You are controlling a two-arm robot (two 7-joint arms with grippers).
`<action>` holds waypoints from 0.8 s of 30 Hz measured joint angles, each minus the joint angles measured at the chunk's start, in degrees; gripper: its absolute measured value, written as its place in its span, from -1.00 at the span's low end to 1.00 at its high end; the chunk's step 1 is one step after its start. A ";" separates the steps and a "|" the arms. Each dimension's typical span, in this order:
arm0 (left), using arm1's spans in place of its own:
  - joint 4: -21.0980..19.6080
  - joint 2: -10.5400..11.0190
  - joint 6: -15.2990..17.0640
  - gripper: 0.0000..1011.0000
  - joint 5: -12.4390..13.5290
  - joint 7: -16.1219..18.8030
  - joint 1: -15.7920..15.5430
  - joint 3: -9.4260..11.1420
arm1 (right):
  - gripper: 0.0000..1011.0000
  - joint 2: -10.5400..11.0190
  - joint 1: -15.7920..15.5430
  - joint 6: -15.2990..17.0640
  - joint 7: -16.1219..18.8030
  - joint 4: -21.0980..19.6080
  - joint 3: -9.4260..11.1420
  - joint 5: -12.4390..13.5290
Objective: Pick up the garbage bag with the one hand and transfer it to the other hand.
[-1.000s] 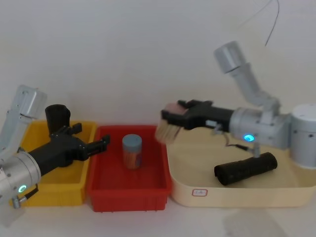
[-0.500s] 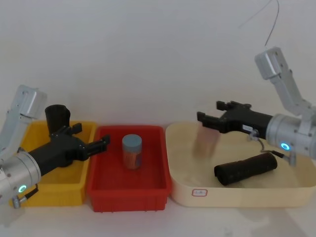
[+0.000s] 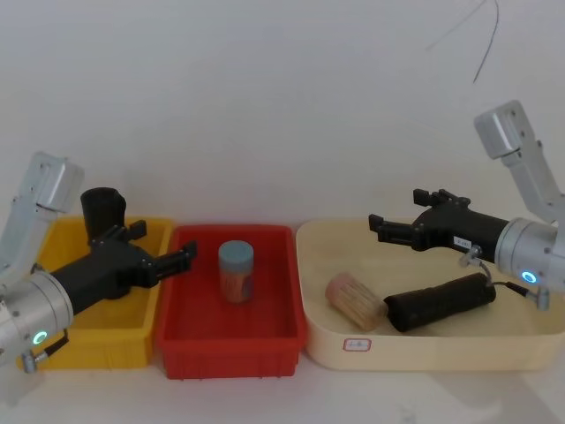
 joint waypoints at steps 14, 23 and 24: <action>0.00 0.00 0.00 0.98 0.00 0.00 -0.01 0.00 | 0.98 -3.12 -9.22 -2.81 -8.54 -8.14 5.24 2.22; 0.00 0.00 0.00 0.98 0.00 0.00 -0.01 0.00 | 0.98 -7.05 -20.68 -5.86 -15.88 -17.48 9.88 3.79; 0.00 0.00 0.00 0.98 0.00 0.00 0.00 0.00 | 0.98 -7.56 -22.05 -6.20 -16.61 -18.55 10.36 3.88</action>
